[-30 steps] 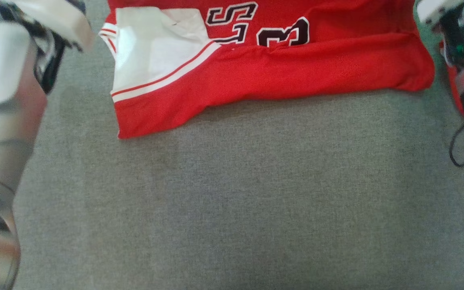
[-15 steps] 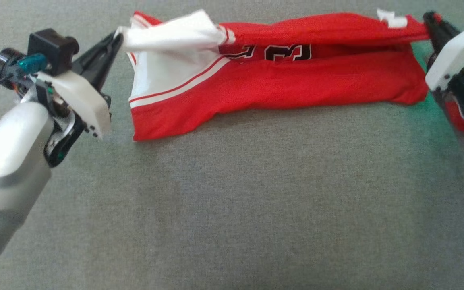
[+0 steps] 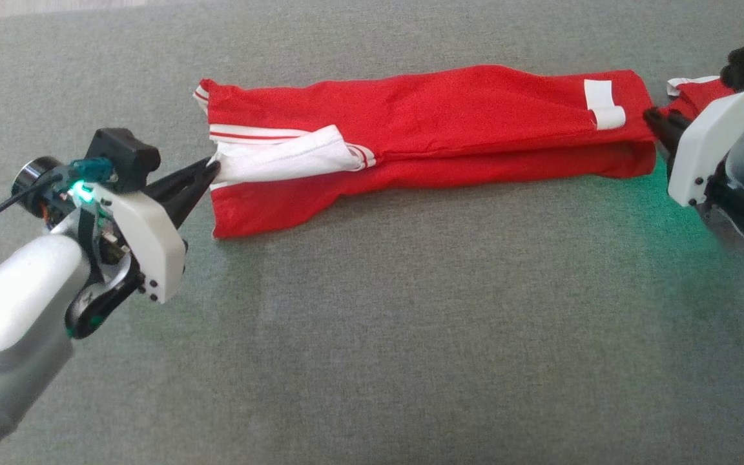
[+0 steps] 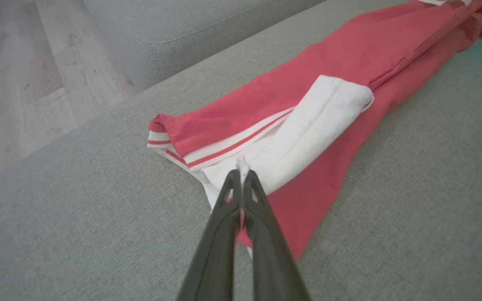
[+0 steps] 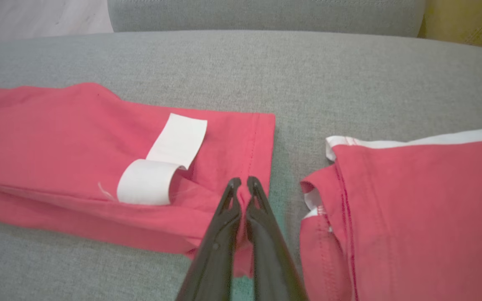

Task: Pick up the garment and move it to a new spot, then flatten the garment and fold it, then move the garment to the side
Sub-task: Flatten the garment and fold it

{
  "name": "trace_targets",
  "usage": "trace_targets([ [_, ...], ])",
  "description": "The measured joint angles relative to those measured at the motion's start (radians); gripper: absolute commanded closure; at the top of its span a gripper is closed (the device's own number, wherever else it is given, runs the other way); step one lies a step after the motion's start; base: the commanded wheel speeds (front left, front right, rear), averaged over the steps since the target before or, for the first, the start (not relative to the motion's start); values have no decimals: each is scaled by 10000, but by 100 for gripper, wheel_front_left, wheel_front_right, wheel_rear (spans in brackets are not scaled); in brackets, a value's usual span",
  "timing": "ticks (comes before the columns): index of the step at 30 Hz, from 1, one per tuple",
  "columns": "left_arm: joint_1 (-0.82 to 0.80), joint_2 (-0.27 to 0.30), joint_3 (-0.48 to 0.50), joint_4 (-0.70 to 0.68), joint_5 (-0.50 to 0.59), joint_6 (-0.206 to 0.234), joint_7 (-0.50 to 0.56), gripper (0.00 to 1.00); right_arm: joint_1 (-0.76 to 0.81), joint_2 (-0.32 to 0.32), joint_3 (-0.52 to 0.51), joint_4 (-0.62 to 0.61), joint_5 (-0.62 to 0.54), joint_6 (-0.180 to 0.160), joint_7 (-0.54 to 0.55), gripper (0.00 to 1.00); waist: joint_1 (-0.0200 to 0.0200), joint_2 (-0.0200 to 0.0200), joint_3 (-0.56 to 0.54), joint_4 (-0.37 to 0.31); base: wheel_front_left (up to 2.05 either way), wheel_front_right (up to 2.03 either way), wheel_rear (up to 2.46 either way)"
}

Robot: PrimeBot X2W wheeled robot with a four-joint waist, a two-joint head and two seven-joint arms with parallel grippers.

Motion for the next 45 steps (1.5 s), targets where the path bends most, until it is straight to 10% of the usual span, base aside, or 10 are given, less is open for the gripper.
trace_targets([
  [7,62,174,-217,-431,173,362,217,100,103,-63,272,-46,522,0,489,98,1,0,64,-58,0,0,0],
  [8,75,188,-299,-433,397,454,205,53,104,-38,228,29,686,2,619,0,1,0,65,-75,0,0,0],
  [9,77,194,-359,-431,662,545,125,14,105,-2,182,100,922,0,855,0,1,0,57,-90,0,0,0],
  [10,78,180,-366,-422,838,679,-35,0,117,33,155,123,1080,0,970,0,1,0,38,-103,0,0,0],
  [17,77,-159,-90,-123,1162,1513,-1258,0,89,165,-439,-10,1534,0,222,0,1,0,-236,-165,0,0,0],
  [29,705,-1814,2629,-194,855,4253,-4836,0,213,1448,-2128,-393,1323,0,-5078,0,0,0,-1156,-234,0,0,0],
  [36,2836,-2658,4454,-1043,1733,4539,-4907,0,1485,2660,-3812,-483,-725,0,-5820,0,0,0,-1579,-333,0,0,0],
  [45,5980,-4299,6195,-1195,3166,3657,-4905,0,5562,4642,-7026,-2504,-4230,0,-5829,0,-1,0,-1806,-254,0,0,0],
])
